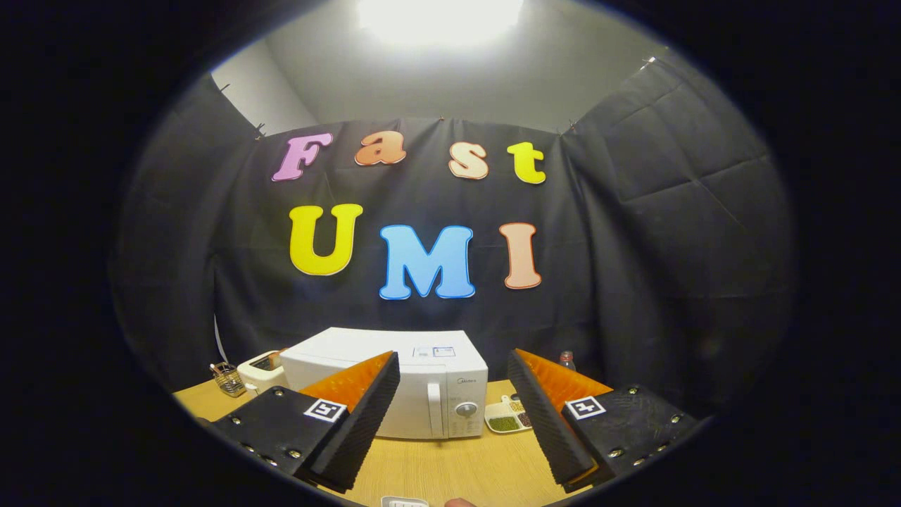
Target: Open the microwave, put the food inside, and close the microwave door.
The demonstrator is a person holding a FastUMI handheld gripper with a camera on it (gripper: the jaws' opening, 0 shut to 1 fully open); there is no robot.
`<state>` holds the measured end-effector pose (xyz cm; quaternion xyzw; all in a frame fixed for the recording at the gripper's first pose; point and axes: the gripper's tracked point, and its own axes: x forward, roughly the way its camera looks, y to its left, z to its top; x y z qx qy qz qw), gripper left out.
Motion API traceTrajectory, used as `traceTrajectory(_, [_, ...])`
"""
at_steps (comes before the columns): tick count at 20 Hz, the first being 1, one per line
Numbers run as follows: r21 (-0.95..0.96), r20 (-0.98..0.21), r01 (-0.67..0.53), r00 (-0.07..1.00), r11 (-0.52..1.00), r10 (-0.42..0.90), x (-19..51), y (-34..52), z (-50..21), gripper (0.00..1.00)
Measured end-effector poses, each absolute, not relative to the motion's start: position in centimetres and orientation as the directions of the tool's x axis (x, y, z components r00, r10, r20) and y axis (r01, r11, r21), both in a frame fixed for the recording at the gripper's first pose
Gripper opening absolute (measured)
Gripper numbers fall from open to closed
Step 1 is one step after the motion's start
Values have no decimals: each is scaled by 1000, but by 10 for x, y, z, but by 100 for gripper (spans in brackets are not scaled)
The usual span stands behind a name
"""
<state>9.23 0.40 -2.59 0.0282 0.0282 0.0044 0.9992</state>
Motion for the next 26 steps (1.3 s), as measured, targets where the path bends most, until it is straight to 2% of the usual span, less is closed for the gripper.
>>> traceTrajectory(9, [47,-146,-67,987,997,73,169,26,-92,98])
traceTrajectory(19, [66,-343,-84,934,994,101,239,38,-198,98])
traceTrajectory(21, [96,-384,-83,916,992,114,246,44,-216,87])
traceTrajectory(23, [104,-421,-63,901,993,101,251,44,-231,71])
traceTrajectory(24, [114,-432,-63,895,992,106,252,48,-235,57])
traceTrajectory(26, [135,-446,-80,885,988,132,255,58,-242,56])
